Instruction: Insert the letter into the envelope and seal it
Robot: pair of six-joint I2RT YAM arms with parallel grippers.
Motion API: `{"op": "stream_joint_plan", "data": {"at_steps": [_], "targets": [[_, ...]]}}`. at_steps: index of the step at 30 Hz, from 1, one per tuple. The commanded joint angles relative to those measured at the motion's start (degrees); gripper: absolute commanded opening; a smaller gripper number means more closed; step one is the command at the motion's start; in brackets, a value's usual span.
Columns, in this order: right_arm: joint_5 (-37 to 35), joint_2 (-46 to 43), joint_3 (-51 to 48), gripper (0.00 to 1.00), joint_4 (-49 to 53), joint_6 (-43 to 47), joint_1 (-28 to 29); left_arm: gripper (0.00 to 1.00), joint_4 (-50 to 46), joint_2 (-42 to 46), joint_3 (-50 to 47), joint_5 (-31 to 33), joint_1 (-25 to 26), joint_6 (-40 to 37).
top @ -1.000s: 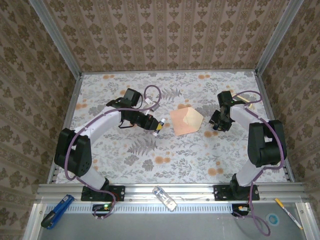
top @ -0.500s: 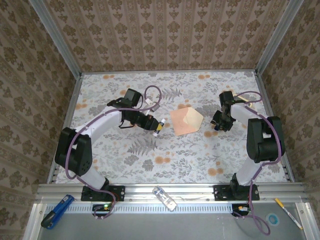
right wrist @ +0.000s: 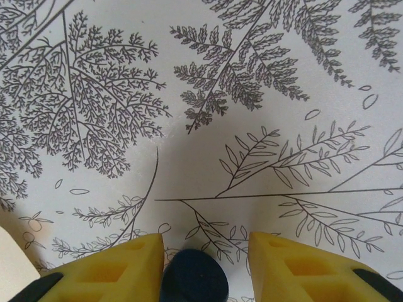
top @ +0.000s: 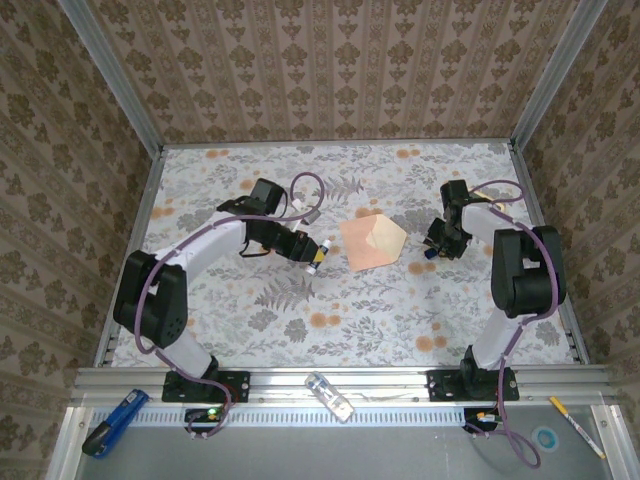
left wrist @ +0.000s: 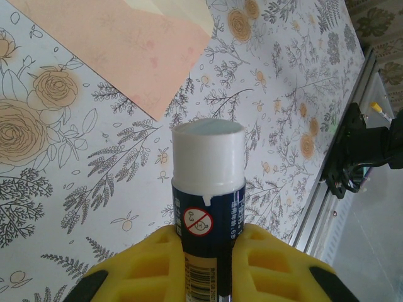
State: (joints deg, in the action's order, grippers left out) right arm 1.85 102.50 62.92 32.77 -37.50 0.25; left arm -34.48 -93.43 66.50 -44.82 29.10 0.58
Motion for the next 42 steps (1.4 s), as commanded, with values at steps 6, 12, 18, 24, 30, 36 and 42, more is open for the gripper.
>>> {"op": "stream_joint_plan", "data": {"at_steps": [6, 12, 18, 24, 30, 36, 42], "targets": [[1.31, 1.26, 1.82, 0.41, -0.63, -0.52, -0.25, 0.1, -1.11, -1.15, 2.04, -1.61, -0.62, -0.84], [0.95, -0.01, -0.08, 0.43, -0.53, -4.16, -0.25, 0.1, -1.2, -1.16, 1.7, -1.65, -0.63, -1.18], [-0.46, -2.56, -3.05, 0.43, 0.24, -12.81, -0.25, 0.1, -1.03, -1.06, 1.46, -1.88, -0.73, -1.41], [0.2, -1.47, -3.24, 0.42, 1.83, -17.6, -0.25, 0.1, -0.59, -0.81, 0.82, -2.13, -0.89, -1.46], [0.7, -1.59, -3.76, 0.41, 1.53, -19.45, -0.25, 0.1, -0.32, -0.31, 0.35, -2.02, -1.05, -1.46], [2.04, -1.8, -4.29, 0.41, 1.15, -20.85, -0.25, 0.1, -0.24, -0.43, 0.36, -2.23, -1.06, -1.49], [3.15, -2.91, -5.83, 0.44, 0.67, -22.02, -0.25, 0.1, -0.17, -0.69, 0.33, -2.34, -1.15, -1.41]]}}
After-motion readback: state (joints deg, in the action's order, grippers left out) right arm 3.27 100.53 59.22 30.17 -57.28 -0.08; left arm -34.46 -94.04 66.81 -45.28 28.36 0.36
